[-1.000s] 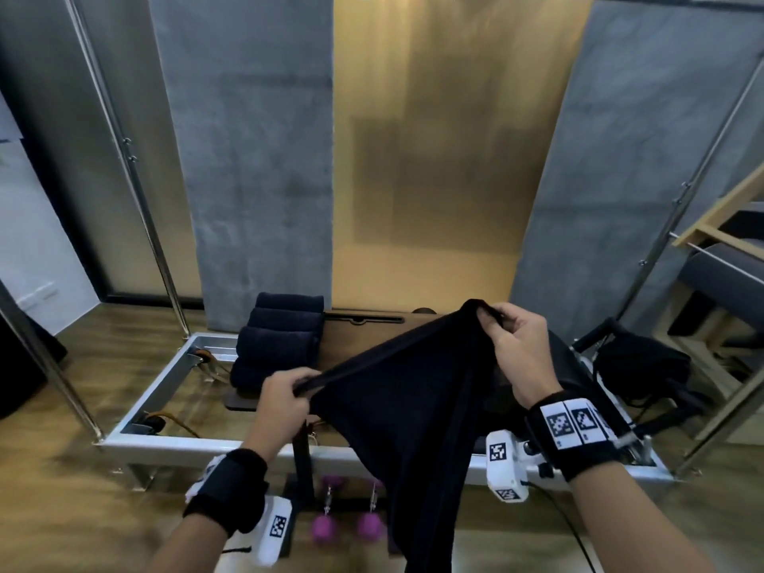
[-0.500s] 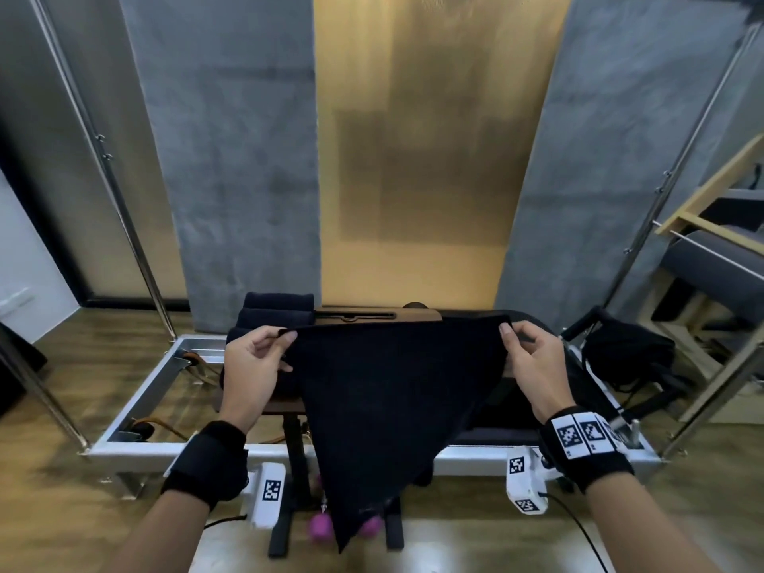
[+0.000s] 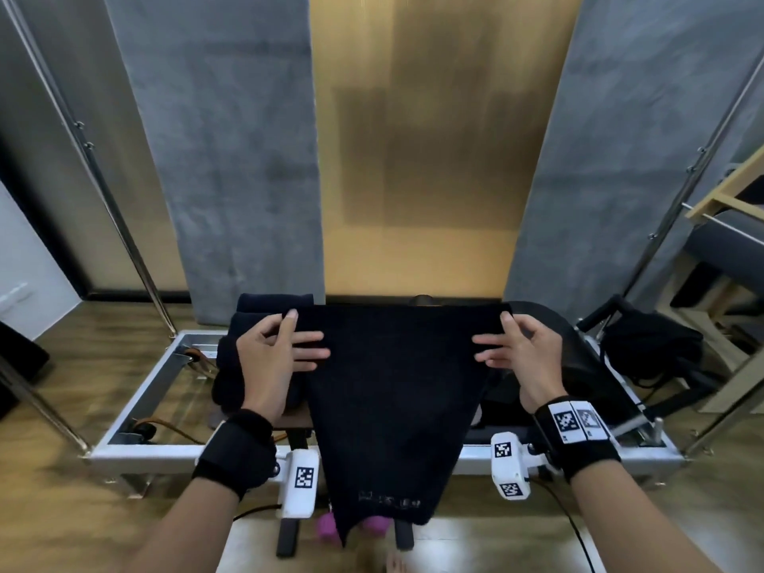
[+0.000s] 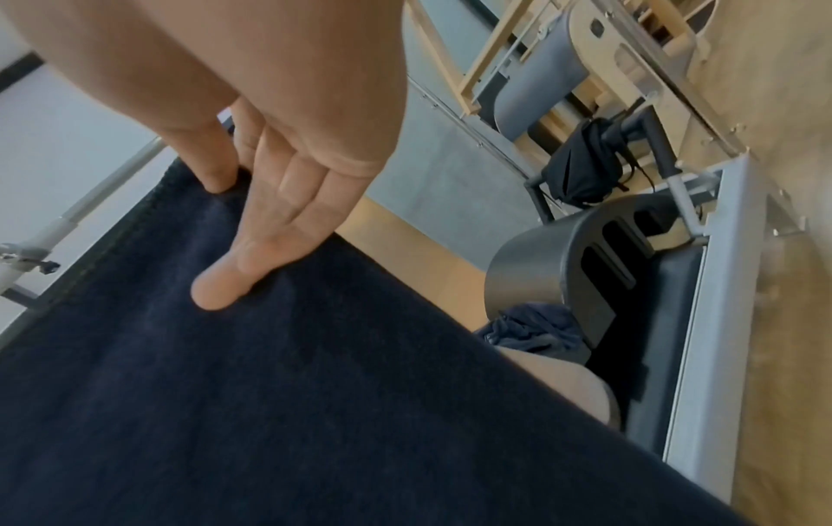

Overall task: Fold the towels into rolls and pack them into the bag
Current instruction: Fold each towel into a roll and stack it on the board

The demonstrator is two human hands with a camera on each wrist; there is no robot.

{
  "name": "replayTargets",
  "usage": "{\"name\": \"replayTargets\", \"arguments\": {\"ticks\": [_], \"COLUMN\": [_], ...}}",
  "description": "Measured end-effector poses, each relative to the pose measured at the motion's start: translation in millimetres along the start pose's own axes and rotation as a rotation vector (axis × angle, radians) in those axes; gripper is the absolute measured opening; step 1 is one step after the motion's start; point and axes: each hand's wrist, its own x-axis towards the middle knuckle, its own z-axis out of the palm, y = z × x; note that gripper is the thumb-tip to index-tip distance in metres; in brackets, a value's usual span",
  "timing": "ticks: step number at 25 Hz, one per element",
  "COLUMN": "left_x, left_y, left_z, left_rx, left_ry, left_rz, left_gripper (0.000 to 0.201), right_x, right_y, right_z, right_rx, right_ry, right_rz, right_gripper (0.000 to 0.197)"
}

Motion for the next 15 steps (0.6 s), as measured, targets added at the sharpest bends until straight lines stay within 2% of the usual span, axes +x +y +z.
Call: {"name": "replayTargets", "arguments": {"ticks": [4,10,15], "left_x": [45.6,131.7,196.0], "left_y": [-26.9,-104.0,-175.0], "left_z": [31.1,73.7,108.1], "left_rx": [-0.111,-0.078,0.012], "left_ry": [0.06,0.193,0.347], "left_rz": [-0.028,-0.138,-0.298], "left_gripper": [0.023,0.021,0.018], "right_x": [43.5,140.9,220.5], "right_y": [17.3,79.5,135.3], "right_z": [17.3,45.1,71.6], "right_rx": [0.083,0.113,0.08], "right_ry": [0.003,0.016,0.017], "right_rz": [0.083,0.286,0.468], "right_gripper": [0.024,0.023,0.019]}}
